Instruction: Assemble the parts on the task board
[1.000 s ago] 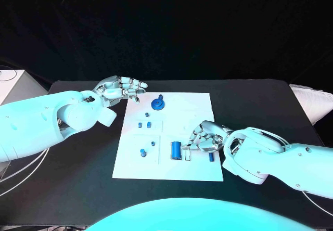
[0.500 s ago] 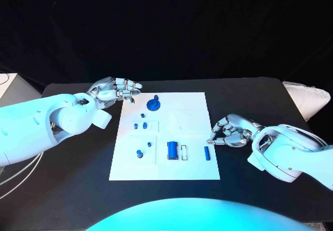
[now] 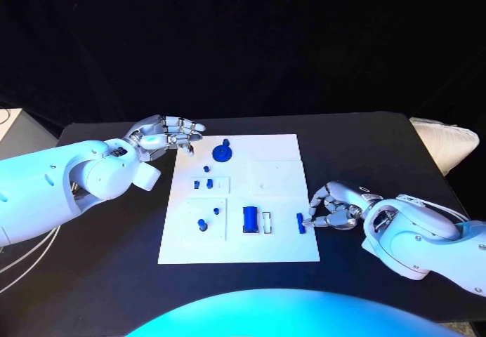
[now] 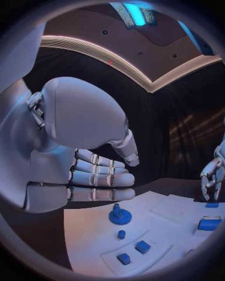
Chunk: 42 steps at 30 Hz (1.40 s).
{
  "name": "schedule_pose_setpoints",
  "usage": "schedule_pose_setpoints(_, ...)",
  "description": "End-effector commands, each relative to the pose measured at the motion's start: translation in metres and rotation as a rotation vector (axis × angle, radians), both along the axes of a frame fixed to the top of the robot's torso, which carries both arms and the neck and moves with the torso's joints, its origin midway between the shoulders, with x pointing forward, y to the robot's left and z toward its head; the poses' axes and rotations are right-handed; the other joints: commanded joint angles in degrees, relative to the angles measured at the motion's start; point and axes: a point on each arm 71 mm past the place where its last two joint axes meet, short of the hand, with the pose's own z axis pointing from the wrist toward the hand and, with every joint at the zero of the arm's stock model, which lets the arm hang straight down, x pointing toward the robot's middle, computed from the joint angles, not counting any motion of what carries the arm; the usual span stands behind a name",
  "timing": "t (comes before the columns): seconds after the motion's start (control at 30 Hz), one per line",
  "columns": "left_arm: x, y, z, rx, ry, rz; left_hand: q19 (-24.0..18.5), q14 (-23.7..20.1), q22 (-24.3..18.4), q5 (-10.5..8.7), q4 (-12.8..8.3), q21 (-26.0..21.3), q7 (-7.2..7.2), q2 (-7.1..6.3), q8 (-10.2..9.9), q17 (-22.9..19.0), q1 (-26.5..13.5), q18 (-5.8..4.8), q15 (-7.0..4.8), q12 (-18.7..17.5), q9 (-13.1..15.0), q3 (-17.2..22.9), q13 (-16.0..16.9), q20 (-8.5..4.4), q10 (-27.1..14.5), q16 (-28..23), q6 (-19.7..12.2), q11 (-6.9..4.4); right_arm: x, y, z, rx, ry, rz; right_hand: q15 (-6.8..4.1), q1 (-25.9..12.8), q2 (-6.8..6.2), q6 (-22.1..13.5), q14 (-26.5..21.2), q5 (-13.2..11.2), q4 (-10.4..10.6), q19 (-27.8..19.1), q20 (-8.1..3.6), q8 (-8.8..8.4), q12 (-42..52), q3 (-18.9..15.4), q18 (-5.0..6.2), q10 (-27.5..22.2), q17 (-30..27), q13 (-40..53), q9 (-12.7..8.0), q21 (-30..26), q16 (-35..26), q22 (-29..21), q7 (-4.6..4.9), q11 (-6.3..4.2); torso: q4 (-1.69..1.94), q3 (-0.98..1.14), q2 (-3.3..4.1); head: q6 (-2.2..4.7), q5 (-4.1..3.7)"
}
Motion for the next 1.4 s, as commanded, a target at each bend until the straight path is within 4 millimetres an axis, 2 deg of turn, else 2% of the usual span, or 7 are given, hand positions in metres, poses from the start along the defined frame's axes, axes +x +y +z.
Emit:
schedule_pose_setpoints(0.03, -0.001, -0.002, 0.001, -0.011, -0.013, -0.008, -0.15, -0.4, -0.08, 0.25, 0.28, -0.21, 0.39, 0.2, 0.24, -0.05, -0.48, 0.88, 0.13, 0.27, -0.06, 0.06, 0.0, 0.39, -0.28, 0.29, -0.23, 0.03, -0.001, 0.002, -0.004, -0.074, -0.016, 0.011, 0.15, -0.62, -0.2, 0.44, 6.09, -0.14, -0.04, 4.62, 0.15, 0.13, -0.32, -0.32, -0.14, 4.38, 15.08, 13.33, -0.04, 0.0, 0.35, 13.59, -0.06, 0.02, 0.06, -0.04, 0.02, 0.0, 0.14)
schedule_pose_setpoints(0.5, -0.001, -0.001, 0.001, -0.011, -0.011, -0.009, -0.15, -0.4, -0.08, 0.25, 0.28, -0.21, 0.39, 0.2, 0.24, -0.05, -0.48, 0.88, 0.13, 0.27, -0.06, 0.06, 0.0, 0.39, -0.28, 0.29, -0.23, 0.03, -0.003, 0.022, -0.019, -0.095, 0.026, 0.047, 0.04, -1.72, -0.26, 0.84, 6.09, 0.24, -0.12, 4.57, 0.06, 0.21, -0.47, -0.42, -0.1, 4.32, 15.08, 13.27, -0.03, -0.21, 0.35, 13.54, -0.25, -0.13, -0.04, -0.01, 0.02, 0.0, 0.47)
schedule_pose_setpoints(0.93, -0.002, 0.0, 0.001, -0.009, -0.007, -0.012, -0.1, -0.4, -0.13, 0.25, 0.33, -0.27, 0.37, 0.24, 0.47, -0.04, -0.5, 0.89, 0.12, 0.47, -0.07, 0.06, 0.01, 0.39, -0.28, 0.38, -0.23, 0.02, -0.005, 0.04, -0.031, -0.121, 0.044, 0.091, -0.34, 5.63, -0.45, 1.35, 6.09, 0.09, -0.39, 4.59, -0.33, -0.37, -0.52, 5.5, -0.12, 4.31, 15.08, 13.28, -0.56, -0.14, 0.35, 13.56, -0.62, -0.51, 0.05, -0.03, 0.01, 0.0, 0.49)
schedule_pose_setpoints(0.97, -0.002, 0.0, 0.001, -0.009, -0.007, -0.012, -0.1, -0.4, -0.13, 0.25, 0.33, -0.27, 0.37, 0.24, 0.47, -0.04, -0.5, 0.89, 0.12, 0.47, -0.07, 0.06, 0.01, 0.39, -0.28, 0.38, -0.23, 0.02, -0.005, 0.041, -0.031, -0.124, 0.041, 0.092, -0.41, 7.68, -0.48, 1.49, 6.09, 1.08, -0.46, 4.58, -0.47, -0.71, -0.58, 7.8, -0.1, 4.29, 15.08, 13.27, -0.86, -0.2, 0.35, 13.55, -0.62, -0.63, 0.04, -0.04, 0.0, 0.0, 0.5)
schedule_pose_setpoints(1.1, -0.002, 0.0, 0.001, -0.008, -0.006, -0.013, -0.1, -0.4, -0.13, 0.25, 0.33, -0.27, 0.37, 0.24, 0.47, -0.04, -0.5, 0.89, 0.12, 0.47, -0.07, 0.06, 0.01, 0.39, -0.28, 0.38, -0.23, 0.02, -0.005, 0.043, -0.032, -0.135, 0.029, 0.092, -0.49, 9.44, -1.34, 1.93, 6.09, 3.43, -0.42, 4.59, -0.5, -1.3, -0.59, 11.64, -0.12, 4.27, 15.08, 13.28, -1.39, -0.16, 0.35, 13.56, -0.71, -0.65, 0.03, -0.07, -0.03, 0.0, 0.48)
schedule_pose_setpoints(1.23, -0.002, 0.0, 0.001, -0.008, -0.006, -0.013, -0.1, -0.4, -0.13, 0.25, 0.33, -0.27, 0.37, 0.24, 0.47, -0.04, -0.5, 0.89, 0.12, 0.47, -0.07, 0.06, 0.01, 0.39, -0.28, 0.38, -0.23, 0.02, -0.004, 0.043, -0.032, -0.144, 0.02, 0.09, -0.47, 9.05, -2.48, 2.28, 6.09, 5.85, -0.37, 4.62, -0.51, -1.6, -0.57, 14.25, -0.14, 4.28, 15.08, 13.31, -1.68, -0.05, 0.35, 13.59, -0.7, -0.67, -0.01, -0.06, -0.06, 0.0, 0.45)
schedule_pose_setpoints(1.4, -0.002, 0.0, 0.001, -0.008, -0.006, -0.013, -0.1, -0.4, -0.13, 0.25, 0.33, -0.27, 0.37, 0.24, 0.47, -0.04, -0.5, 0.89, 0.12, 0.47, -0.07, 0.06, 0.01, 0.39, -0.28, 0.38, -0.23, 0.02, -0.004, 0.044, -0.03, -0.134, 0.007, 0.084, -0.6, 8.01, -4.64, 2.82, 6.09, 11.79, -0.59, 4.67, -0.62, -1.65, -0.47, 21.1, -0.18, 4.35, 15.08, 13.39, -1.75, 0.14, 0.35, 13.64, -0.82, -0.81, -0.01, -0.06, -0.05, 0.0, 0.53)
